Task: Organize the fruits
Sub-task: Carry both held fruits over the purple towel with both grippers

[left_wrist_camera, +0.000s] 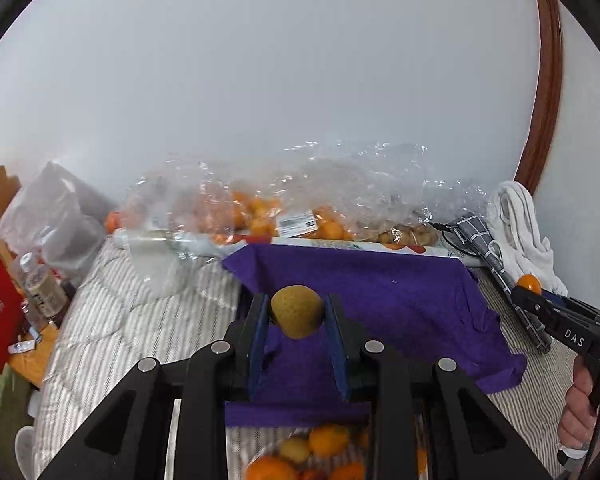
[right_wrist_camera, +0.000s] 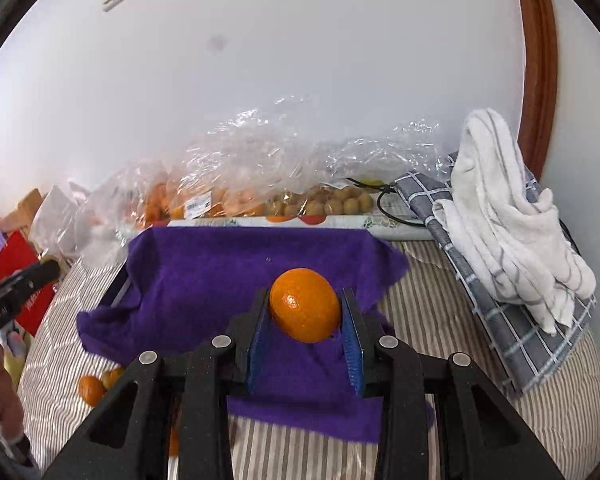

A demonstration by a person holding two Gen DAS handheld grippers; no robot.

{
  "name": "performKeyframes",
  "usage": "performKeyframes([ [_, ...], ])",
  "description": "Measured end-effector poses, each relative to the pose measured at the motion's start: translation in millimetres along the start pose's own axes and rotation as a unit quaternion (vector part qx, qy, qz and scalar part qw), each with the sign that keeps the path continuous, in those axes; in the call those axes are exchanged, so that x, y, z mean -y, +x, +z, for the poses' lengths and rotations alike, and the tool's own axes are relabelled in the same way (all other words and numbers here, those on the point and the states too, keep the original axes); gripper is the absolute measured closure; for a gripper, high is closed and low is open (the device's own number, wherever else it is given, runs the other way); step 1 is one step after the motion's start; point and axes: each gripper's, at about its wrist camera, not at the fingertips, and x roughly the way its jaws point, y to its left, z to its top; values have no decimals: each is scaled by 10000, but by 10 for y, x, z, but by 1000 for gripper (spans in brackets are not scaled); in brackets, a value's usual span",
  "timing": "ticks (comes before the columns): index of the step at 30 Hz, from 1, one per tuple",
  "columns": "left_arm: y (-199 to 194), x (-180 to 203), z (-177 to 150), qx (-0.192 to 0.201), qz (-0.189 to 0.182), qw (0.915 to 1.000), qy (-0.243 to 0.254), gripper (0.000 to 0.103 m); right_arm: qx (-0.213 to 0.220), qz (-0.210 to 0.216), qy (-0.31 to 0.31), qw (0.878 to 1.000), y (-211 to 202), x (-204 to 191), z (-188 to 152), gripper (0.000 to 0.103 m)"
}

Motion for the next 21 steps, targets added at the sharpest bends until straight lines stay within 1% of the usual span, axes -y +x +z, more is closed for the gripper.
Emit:
performKeyframes([
  [4, 271, 102, 39, -47, -46, 10000, -36, 76, 4, 28, 81, 10000, 213, 23, 123, 69],
  [6, 434, 152, 37, -94, -4, 10000, 26, 76, 9, 23, 76, 10000, 335, 4, 153, 69],
  [11, 750, 187, -56, -339, 281, 9985, 332, 76, -195, 46, 67, 9998, 672, 17, 36, 69],
  [12, 774, 181, -75, -402, 275, 9980, 405, 76, -299, 38, 31, 9995, 748, 18, -12, 69],
  [14, 794, 161, -79, -407, 282, 9977, 457, 76, -466, -28, -80, 9989, 859, -5, -55, 69],
  [16, 823, 160, -71, -468, 238, 9973, 511, 76, -494, -12, -143, 9987, 906, -6, -94, 69],
  [21, 923, 166, -113, -712, 166, 9955, 610, 76, -697, 59, -34, 9975, 1007, 22, -144, 69],
])
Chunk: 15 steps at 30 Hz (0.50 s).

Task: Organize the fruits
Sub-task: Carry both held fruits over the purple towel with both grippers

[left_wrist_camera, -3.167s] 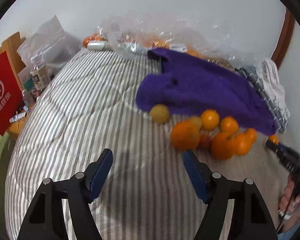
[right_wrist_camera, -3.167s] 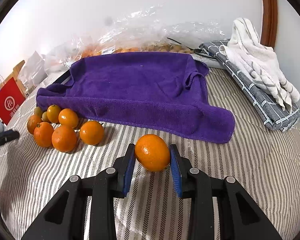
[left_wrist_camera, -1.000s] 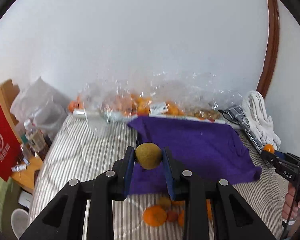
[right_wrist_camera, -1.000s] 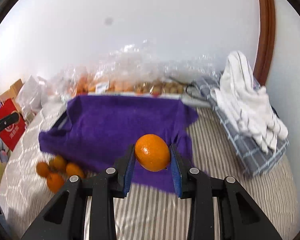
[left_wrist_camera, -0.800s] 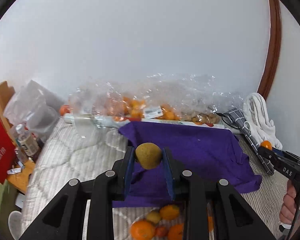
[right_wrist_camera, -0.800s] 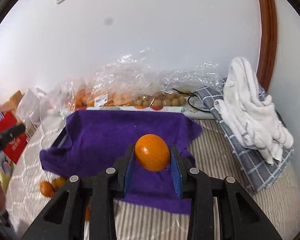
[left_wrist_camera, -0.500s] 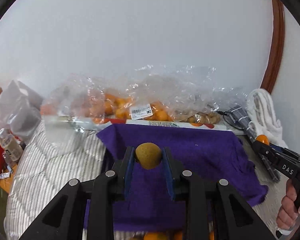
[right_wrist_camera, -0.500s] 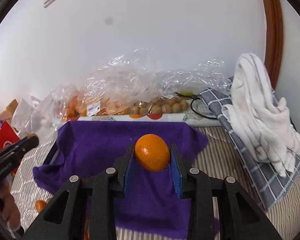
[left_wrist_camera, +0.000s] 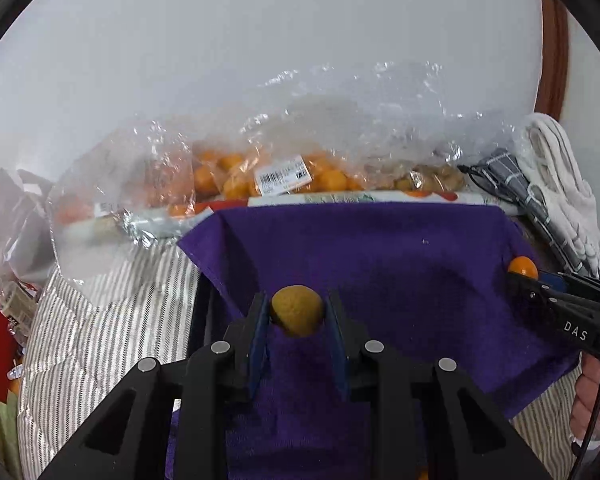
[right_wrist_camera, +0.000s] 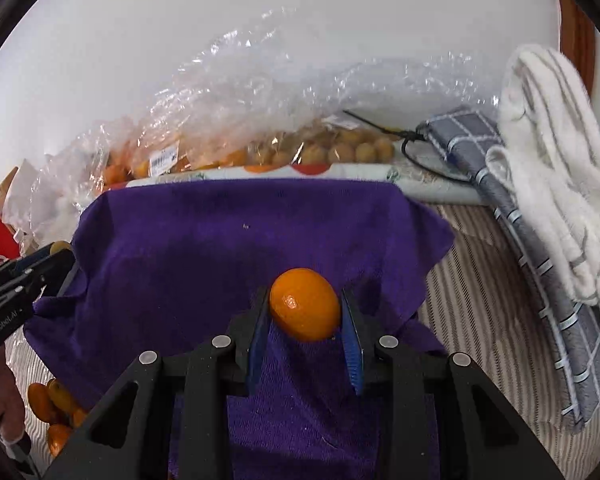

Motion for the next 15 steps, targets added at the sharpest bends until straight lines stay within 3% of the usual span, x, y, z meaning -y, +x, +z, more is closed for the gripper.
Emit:
performKeyframes([
  [15, 244, -33, -89, -557, 98, 9984, -66, 76, -199, -42, -106, 9997, 116, -29, -79, 69],
])
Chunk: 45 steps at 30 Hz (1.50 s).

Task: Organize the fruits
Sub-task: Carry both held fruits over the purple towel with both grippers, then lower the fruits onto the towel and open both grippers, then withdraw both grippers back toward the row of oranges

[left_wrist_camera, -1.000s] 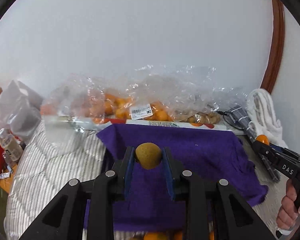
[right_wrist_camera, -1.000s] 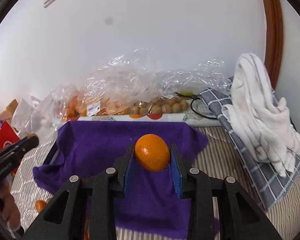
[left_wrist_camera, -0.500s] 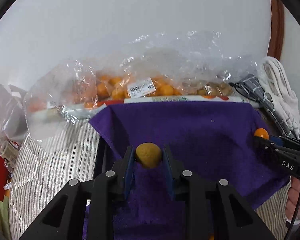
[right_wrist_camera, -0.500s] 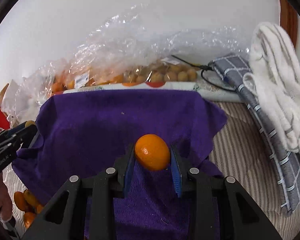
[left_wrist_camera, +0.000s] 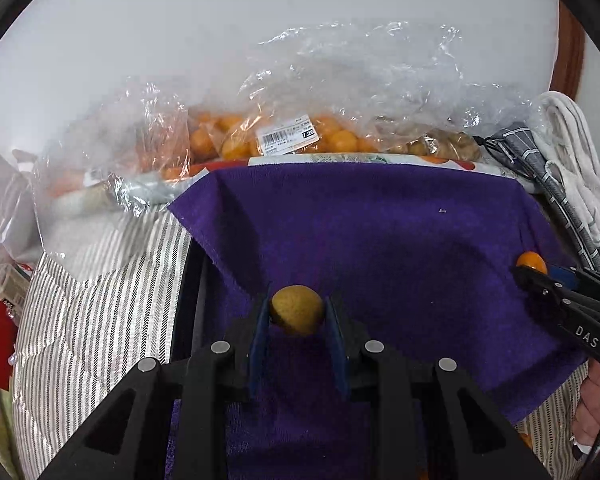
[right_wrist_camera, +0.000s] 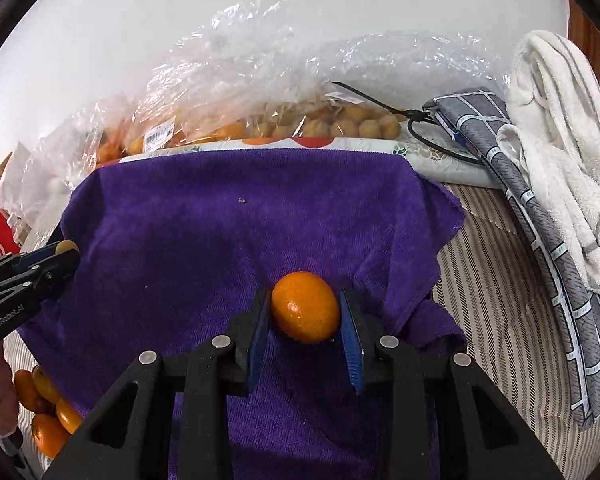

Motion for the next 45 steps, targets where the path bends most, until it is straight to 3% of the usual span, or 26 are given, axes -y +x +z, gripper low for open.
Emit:
performKeyframes([
  [4, 0, 8, -10, -14, -8, 10000, 16, 76, 2, 95, 83, 9999, -10, 27, 8, 66],
  [16, -50, 41, -8, 91, -145, 9999, -13, 75, 242, -25, 82, 9997, -164, 13, 44, 31],
  [18, -95, 17, -3, 185, -166, 9997, -63, 73, 284, -24, 105, 9995, -203, 11, 45, 31],
  [21, -187, -20, -4, 400, -137, 9989, -179, 64, 302, 352, 281, 9985, -281, 32, 37, 31],
  [26, -395, -46, 7, 771, -141, 9964, -309, 64, 470, 415, 220, 9978, -445, -20, 24, 34],
  [28, -477, -52, 12, 876, -127, 9954, -373, 64, 732, 478, 201, 9960, -542, -34, 33, 34],
  [31, -626, -94, -69, 832, -210, 9950, -507, 64, 746, 196, 240, 9967, -619, -36, 56, 37],
  [34, -769, -142, -216, 804, -347, 9951, -455, 64, 495, 312, 331, 9977, -737, -38, 9, 37],
  [39, -951, -283, -470, 727, -547, 9944, -537, 64, 519, 178, 33, 9985, -1006, -182, -282, 37],
  [43, -1099, -403, -752, 701, -563, 9946, -515, 59, 473, 222, -139, 9985, -1103, -335, -572, 54],
  [45, -1140, -453, -863, 690, -562, 9948, -506, 58, 344, 300, -186, 9988, -1083, -401, -685, 58],
])
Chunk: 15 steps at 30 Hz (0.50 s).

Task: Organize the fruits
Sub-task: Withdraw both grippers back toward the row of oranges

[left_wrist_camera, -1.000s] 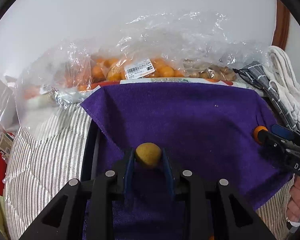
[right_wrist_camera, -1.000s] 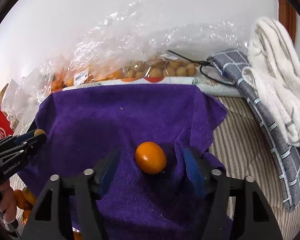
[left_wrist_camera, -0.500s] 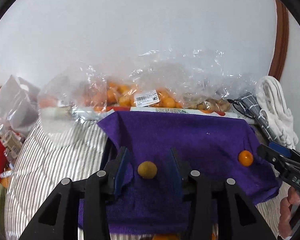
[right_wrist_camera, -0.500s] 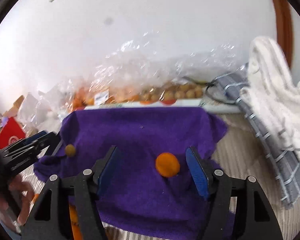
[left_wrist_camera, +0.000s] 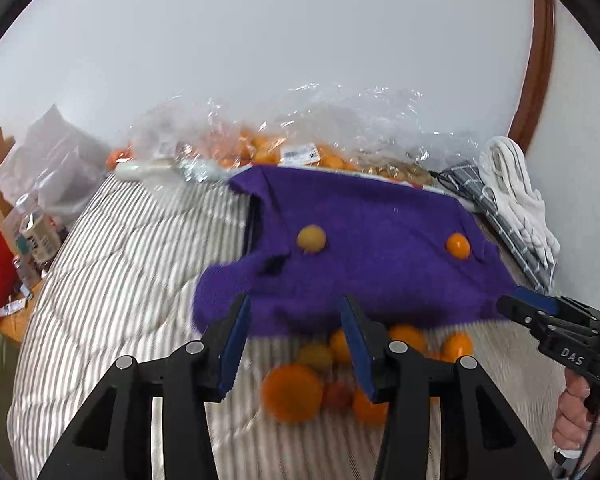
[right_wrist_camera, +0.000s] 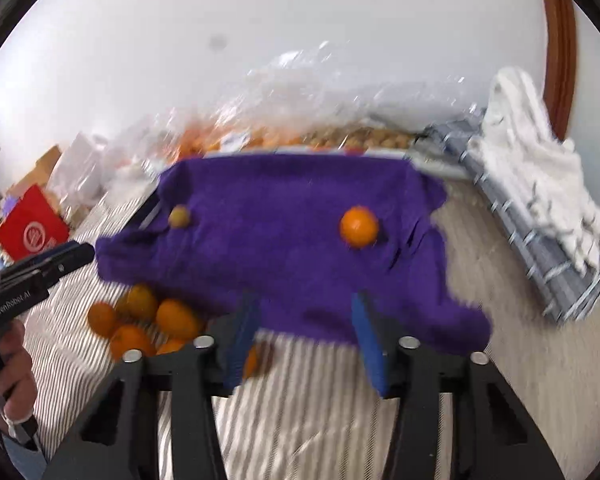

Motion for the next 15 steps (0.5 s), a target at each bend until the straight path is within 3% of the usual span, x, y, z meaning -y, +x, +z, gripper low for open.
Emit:
performKeyframes([
  [5, -172, -176, -192, 28, 86, 10000, -12, 57, -223, 123, -263, 9993, 85, -222, -219, 58],
  [15, -151, -370, -375, 32, -22, 9998, -211, 55, -538, 526, -11, 9972, 298, -277, -292, 58],
])
